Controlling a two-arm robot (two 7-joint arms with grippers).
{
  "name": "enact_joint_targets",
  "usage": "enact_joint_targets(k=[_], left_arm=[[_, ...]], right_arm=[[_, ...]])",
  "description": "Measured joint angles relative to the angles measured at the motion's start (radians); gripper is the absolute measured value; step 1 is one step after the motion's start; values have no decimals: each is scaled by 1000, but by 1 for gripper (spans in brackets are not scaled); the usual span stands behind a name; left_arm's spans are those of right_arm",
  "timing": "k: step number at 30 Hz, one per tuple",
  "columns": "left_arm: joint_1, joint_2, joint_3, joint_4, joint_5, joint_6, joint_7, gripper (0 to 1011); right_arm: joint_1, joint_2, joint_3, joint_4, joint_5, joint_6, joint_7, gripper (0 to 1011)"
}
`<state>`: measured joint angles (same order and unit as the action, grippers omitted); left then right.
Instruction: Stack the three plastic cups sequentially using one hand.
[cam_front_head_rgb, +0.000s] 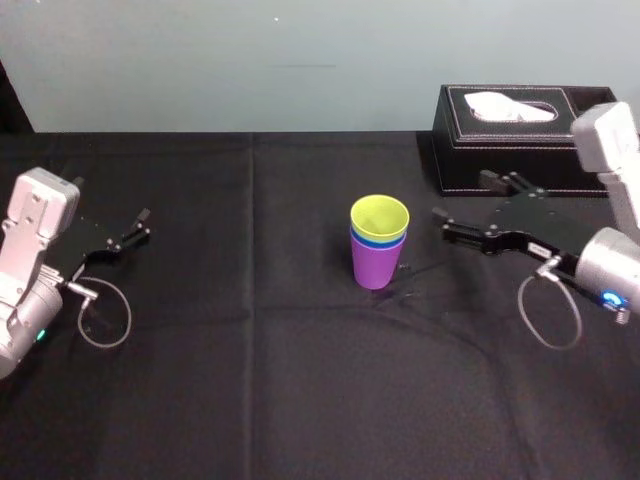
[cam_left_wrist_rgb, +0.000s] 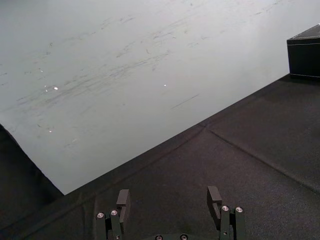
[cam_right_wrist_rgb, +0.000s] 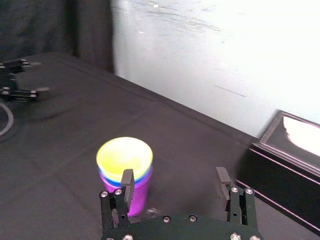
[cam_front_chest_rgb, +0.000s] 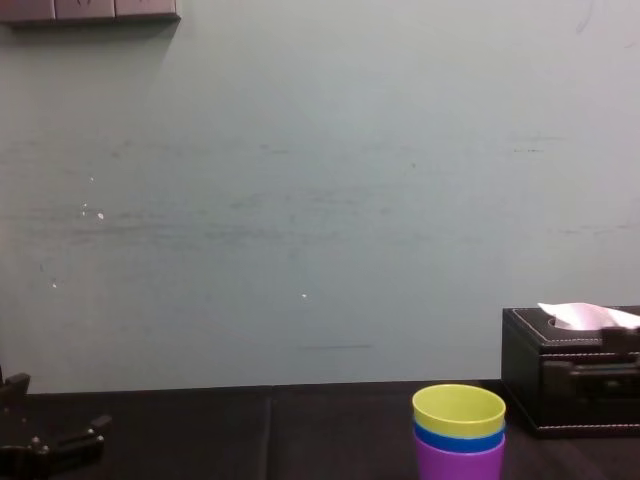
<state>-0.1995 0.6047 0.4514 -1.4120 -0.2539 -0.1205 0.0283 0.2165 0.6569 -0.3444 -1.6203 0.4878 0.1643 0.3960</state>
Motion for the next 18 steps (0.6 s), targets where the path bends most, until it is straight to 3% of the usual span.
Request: enact_joint_targets(k=[10, 18], left_arm=[[0, 0, 0, 0, 0, 0, 0, 1011], [0, 0, 0, 0, 0, 0, 0, 1012]], right_arm=[[-64, 0, 72, 50, -18, -41, -39, 1004], [-70, -20, 85, 109, -54, -58, -51, 1004]])
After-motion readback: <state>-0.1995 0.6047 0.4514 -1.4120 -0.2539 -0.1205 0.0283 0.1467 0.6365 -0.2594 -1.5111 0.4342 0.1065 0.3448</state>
